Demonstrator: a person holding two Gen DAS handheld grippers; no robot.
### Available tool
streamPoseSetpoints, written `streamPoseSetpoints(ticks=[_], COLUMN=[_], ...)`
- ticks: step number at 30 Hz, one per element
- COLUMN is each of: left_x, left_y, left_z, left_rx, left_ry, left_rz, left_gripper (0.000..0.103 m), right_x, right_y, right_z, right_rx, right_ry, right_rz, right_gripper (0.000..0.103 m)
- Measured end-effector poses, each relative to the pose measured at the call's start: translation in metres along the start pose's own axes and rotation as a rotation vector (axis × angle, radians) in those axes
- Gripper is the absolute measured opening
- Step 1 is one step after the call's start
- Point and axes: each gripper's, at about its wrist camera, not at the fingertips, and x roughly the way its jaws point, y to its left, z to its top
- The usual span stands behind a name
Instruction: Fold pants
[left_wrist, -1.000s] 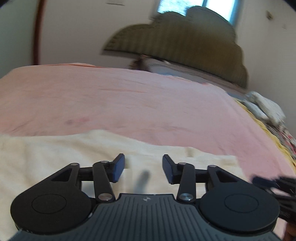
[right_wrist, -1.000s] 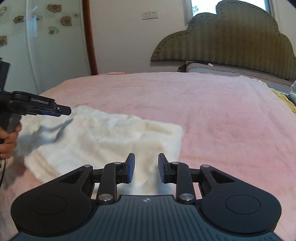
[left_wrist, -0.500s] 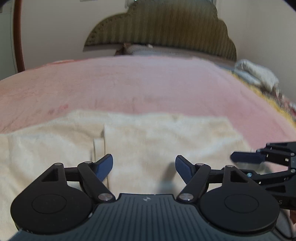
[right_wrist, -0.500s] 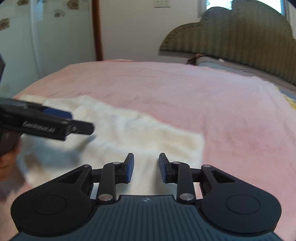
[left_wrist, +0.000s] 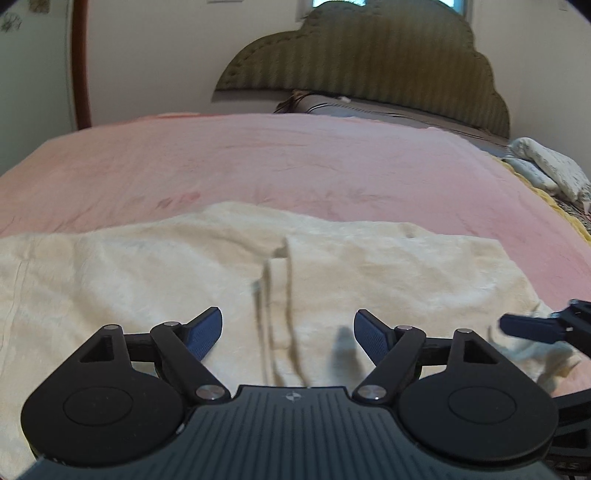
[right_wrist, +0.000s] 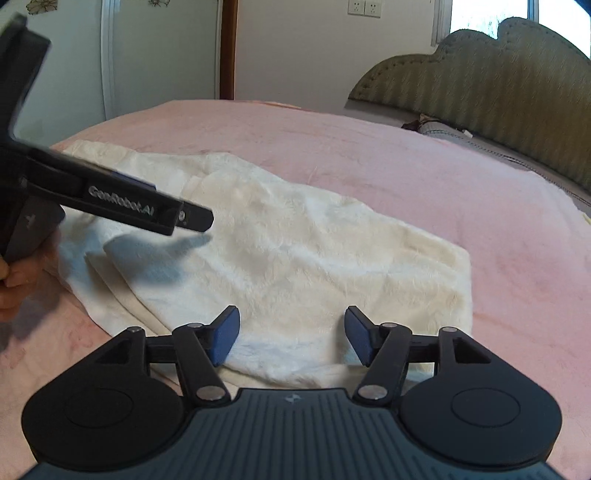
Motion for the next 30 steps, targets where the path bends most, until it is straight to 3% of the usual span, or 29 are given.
streamPoseSetpoints(ticks=[10, 20, 23, 30], left_x=[0.0, -0.004, -0.004, -0.014], left_y=[0.01, 0.015, 0.025, 0.034], left_z=[-0.002, 0.0, 0.003, 0.006], left_rx=[0.021, 0.018, -0.024, -0.068], left_ry=[-0.013, -0.033, -0.039, -0.049], left_rz=[0.047, 0.07, 0.115, 0.117], left_gripper=[0.086, 0.086, 0.087, 0.086], right_x=[-0.013, 0.008, 0.003, 0.005], right_y=[0.051, 0.054, 0.059, 0.079], right_z=[0.013, 0.011, 0.009, 0.009], right_rx=[-0.205, -0.219, -0.252, -0.336], right_ry=[-0.167, -0.104, -0.126, -0.141], right_rz=[-0.033, -0.01, -0.004, 0.044], right_gripper=[0.062, 0.061, 0.06, 0.052])
